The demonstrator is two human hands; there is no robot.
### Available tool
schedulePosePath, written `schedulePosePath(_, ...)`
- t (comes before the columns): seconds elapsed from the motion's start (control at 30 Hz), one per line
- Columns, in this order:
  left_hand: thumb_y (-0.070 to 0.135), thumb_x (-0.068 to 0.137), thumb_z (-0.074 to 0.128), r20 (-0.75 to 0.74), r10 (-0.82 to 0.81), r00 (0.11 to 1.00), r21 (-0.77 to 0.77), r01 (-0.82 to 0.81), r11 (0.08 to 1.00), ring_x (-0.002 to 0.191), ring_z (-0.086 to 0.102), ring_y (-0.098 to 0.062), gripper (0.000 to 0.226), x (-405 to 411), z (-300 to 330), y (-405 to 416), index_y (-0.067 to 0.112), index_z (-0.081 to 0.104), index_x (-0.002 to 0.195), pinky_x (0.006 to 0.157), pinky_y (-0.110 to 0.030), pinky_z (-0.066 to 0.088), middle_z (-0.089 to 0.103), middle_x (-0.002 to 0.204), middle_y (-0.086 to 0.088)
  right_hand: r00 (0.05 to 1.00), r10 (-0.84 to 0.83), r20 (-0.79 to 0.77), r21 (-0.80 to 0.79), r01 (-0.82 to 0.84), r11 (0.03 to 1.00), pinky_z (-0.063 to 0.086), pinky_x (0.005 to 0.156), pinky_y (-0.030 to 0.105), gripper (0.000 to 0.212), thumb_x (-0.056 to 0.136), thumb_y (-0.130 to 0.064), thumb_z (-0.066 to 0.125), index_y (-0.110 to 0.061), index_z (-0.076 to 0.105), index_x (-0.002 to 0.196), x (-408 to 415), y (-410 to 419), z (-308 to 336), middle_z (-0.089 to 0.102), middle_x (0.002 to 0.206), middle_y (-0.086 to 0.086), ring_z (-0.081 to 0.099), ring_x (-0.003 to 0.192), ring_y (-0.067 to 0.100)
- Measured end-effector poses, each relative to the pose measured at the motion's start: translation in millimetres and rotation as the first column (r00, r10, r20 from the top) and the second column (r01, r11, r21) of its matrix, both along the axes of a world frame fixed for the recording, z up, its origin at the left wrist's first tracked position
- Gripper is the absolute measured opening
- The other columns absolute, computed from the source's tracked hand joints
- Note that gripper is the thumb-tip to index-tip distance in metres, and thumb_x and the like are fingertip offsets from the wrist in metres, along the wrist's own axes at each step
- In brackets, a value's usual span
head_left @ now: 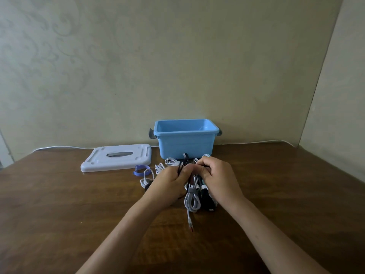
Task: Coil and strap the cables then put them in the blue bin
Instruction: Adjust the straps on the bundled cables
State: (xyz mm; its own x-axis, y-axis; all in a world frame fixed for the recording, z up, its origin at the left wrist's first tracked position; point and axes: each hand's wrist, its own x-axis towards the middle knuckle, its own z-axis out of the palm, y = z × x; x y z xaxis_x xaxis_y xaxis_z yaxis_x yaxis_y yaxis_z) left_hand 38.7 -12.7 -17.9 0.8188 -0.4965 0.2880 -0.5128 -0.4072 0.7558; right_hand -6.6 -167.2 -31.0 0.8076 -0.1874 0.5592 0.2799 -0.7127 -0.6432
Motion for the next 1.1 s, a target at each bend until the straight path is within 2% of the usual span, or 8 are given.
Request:
schedulePosePath(0.2,0.039,0.104,0.045,0.040,0.049,0.998,0.032,-0.050,0.998,0.045,0.038,-0.005,0.046,5,3,6,0.018,0.045,0.063,0.049,-0.024,0.029,0.041,0.046,0.011,0.992,-0.049,-0.117,-0.181,0.027,0.983,0.036,0.055,0.013,0.036,0.094,-0.060,0.054,-0.028,0.064,0.081,-2,-7,8,0.060,0.069,-0.013,0.057,0.064,0.000)
schedulePosePath(0.3,0.039,0.104,0.045,0.040,0.112,0.993,0.005,-0.112,0.994,0.051,0.037,-0.009,0.044,8,4,10,0.019,0.042,0.065,0.052,-0.029,0.028,0.041,0.053,0.009,0.975,-0.122,-0.184,-0.326,0.056,0.944,0.030,0.051,0.016,0.043,0.100,-0.058,0.044,-0.023,0.065,0.086,-7,-15,15,0.056,0.068,-0.009,0.049,0.055,0.003)
schedulePosePath(0.4,0.040,0.104,0.045,0.072,0.136,0.988,-0.003,-0.136,0.991,0.049,0.037,-0.008,0.043,9,5,11,0.020,0.042,0.066,0.050,-0.027,0.027,0.040,0.053,0.009,0.967,-0.193,-0.167,-0.406,0.111,0.907,0.027,0.050,0.016,0.034,0.102,-0.053,0.045,-0.027,0.065,0.092,-10,-17,19,0.055,0.065,-0.011,0.050,0.055,0.003)
schedulePosePath(0.57,0.039,0.104,0.045,0.061,0.200,0.978,-0.092,-0.194,0.977,0.045,0.036,-0.004,0.042,14,6,16,0.011,0.053,0.074,0.044,-0.017,0.028,0.041,0.055,0.008,0.971,-0.178,-0.158,-0.380,0.106,0.919,0.030,0.045,0.013,0.017,0.101,-0.044,0.056,-0.032,0.066,0.103,-12,-22,26,0.054,0.065,-0.020,0.053,0.061,-0.015)
schedulePosePath(0.73,0.041,0.105,0.041,-0.019,0.182,0.983,-0.121,-0.183,0.976,0.041,0.035,-0.003,0.042,15,3,15,0.016,0.052,0.074,0.044,-0.017,0.026,0.039,0.054,0.008,0.977,-0.182,-0.112,-0.307,0.140,0.941,0.031,0.051,0.012,0.014,0.101,-0.041,0.057,-0.034,0.068,0.107,-10,-20,21,0.062,0.073,-0.020,0.056,0.059,-0.005)
schedulePosePath(0.9,0.039,0.106,0.036,-0.007,0.195,0.981,-0.100,-0.195,0.976,0.043,0.038,-0.004,0.044,14,0,12,0.020,0.047,0.068,0.047,-0.023,0.028,0.040,0.049,0.011,0.994,-0.022,-0.105,-0.086,0.013,0.996,0.050,0.060,0.036,0.018,0.104,-0.041,0.052,-0.032,0.065,0.095,-7,-6,14,0.070,0.076,-0.004,0.065,0.068,0.011)
schedulePosePath(1.0,0.045,0.105,0.035,0.016,0.147,0.989,-0.115,-0.144,0.983,0.047,0.043,-0.002,0.043,12,-2,9,0.019,0.047,0.073,0.052,-0.027,0.031,0.044,0.055,0.011,0.997,0.035,-0.076,-0.018,-0.036,0.999,0.046,0.059,0.025,0.021,0.104,-0.039,0.051,-0.030,0.068,0.095,-5,3,9,0.067,0.073,-0.010,0.062,0.067,0.006)
schedulePosePath(1.1,0.057,0.100,0.030,0.019,0.103,0.995,-0.054,-0.101,0.993,0.069,0.055,-0.008,0.045,13,-11,4,0.022,0.052,0.083,0.065,-0.035,0.042,0.055,0.070,0.008,0.998,0.050,-0.046,-0.015,-0.050,0.999,0.045,0.060,0.017,0.021,0.103,-0.044,0.054,-0.032,0.068,0.094,-6,8,8,0.065,0.071,-0.019,0.064,0.070,0.002)
